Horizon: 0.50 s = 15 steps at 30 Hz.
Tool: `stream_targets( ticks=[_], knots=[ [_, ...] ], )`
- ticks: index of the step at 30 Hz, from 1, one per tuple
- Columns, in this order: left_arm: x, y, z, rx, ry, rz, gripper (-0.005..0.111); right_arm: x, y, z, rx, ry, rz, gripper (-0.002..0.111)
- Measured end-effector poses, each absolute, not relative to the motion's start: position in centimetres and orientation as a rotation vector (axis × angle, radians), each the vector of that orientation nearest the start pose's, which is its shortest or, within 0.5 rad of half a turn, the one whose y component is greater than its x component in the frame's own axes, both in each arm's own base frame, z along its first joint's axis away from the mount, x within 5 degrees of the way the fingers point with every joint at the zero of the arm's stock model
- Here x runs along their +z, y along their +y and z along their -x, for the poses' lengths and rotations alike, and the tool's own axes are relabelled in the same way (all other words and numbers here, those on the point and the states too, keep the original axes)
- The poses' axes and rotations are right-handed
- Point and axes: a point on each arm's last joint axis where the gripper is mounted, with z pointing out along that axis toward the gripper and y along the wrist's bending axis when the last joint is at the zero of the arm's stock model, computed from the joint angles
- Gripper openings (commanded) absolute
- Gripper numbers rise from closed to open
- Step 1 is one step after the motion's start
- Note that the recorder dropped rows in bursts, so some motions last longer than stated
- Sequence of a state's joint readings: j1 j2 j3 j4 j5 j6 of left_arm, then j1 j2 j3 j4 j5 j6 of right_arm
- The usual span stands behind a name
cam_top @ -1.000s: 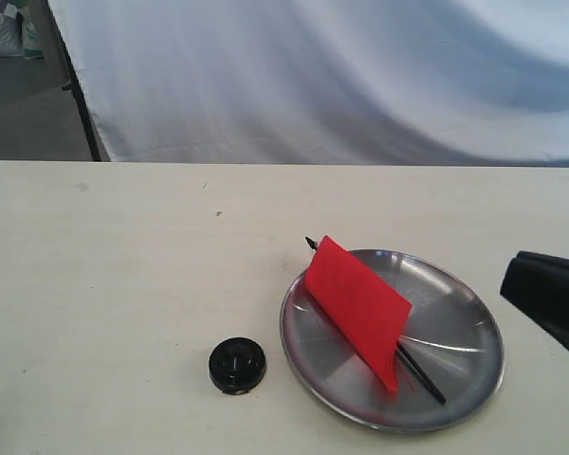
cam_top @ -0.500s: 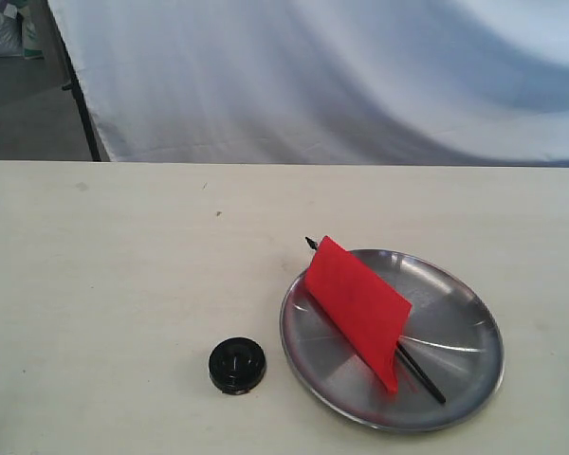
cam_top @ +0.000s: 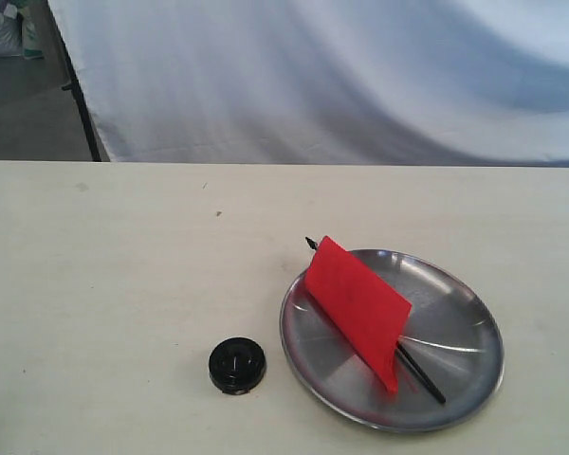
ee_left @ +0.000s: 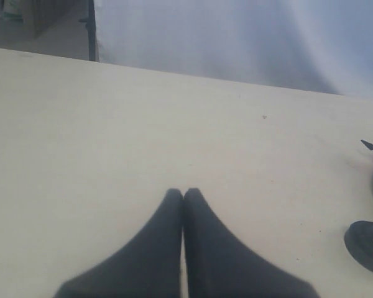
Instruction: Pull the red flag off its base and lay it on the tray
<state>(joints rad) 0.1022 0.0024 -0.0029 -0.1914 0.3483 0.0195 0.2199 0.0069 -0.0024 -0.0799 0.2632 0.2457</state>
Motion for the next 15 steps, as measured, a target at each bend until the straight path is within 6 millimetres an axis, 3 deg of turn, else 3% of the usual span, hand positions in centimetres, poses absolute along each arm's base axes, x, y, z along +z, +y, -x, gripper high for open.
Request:
stream_targets(
  ticks=[5,15],
  knots=[
    [18.32,-0.04,-5.37,-0.101,1.816,0.194,0.0,18.27,0.95,-5.3,0.252,1.839,0.025,0.0],
    [18.32,-0.04,-5.37,-0.101,1.816,0.194,0.0,18.2,0.94,-5.29,0.167,1.837,0.136,0.0]
  ],
)
